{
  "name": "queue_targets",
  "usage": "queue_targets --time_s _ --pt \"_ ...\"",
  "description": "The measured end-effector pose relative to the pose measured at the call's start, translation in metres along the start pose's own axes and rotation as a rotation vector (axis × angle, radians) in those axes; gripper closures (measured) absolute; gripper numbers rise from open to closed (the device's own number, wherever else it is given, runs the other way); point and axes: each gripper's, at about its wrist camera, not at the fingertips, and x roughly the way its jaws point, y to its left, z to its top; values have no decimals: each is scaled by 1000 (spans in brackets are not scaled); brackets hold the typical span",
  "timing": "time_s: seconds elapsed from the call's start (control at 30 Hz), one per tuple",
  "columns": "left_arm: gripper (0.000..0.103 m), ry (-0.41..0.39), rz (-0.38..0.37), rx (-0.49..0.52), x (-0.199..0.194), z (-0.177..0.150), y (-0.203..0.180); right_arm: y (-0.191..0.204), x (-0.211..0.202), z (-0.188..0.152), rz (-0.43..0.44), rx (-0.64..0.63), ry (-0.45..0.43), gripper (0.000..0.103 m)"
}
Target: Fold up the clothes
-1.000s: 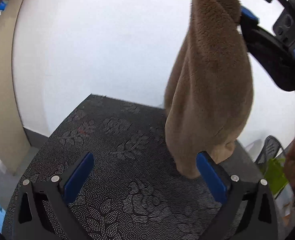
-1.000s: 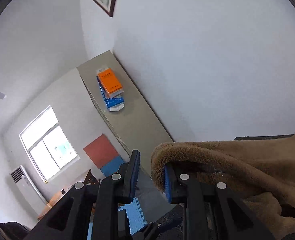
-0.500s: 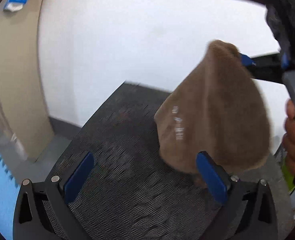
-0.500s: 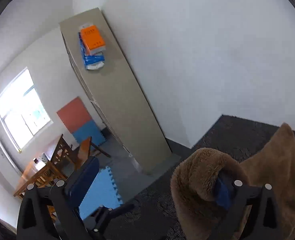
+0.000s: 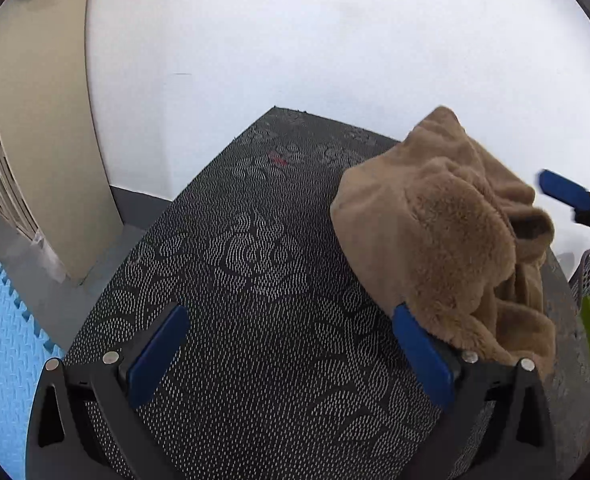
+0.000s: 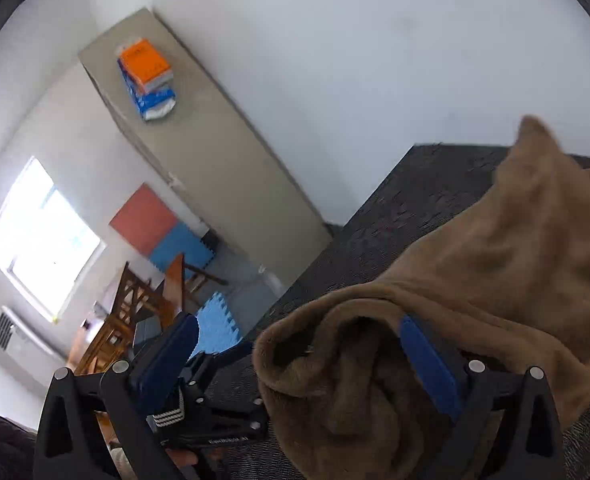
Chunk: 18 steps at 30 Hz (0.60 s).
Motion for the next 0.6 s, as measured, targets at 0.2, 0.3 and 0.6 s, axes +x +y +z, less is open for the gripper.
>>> queue_targets --time_s 0.2,0.3,0.6 --pt "0 71 -57 -45 -12 -21 -2 15 -31 -58 -357 -282 -10 1" --pt "0 120 -113 -91 -11 -34 -5 15 -25 -78 -465 -341 2 1" --pt "0 176 -251 -208 -1 -64 -34 7 -8 -125 -716 -462 0 1"
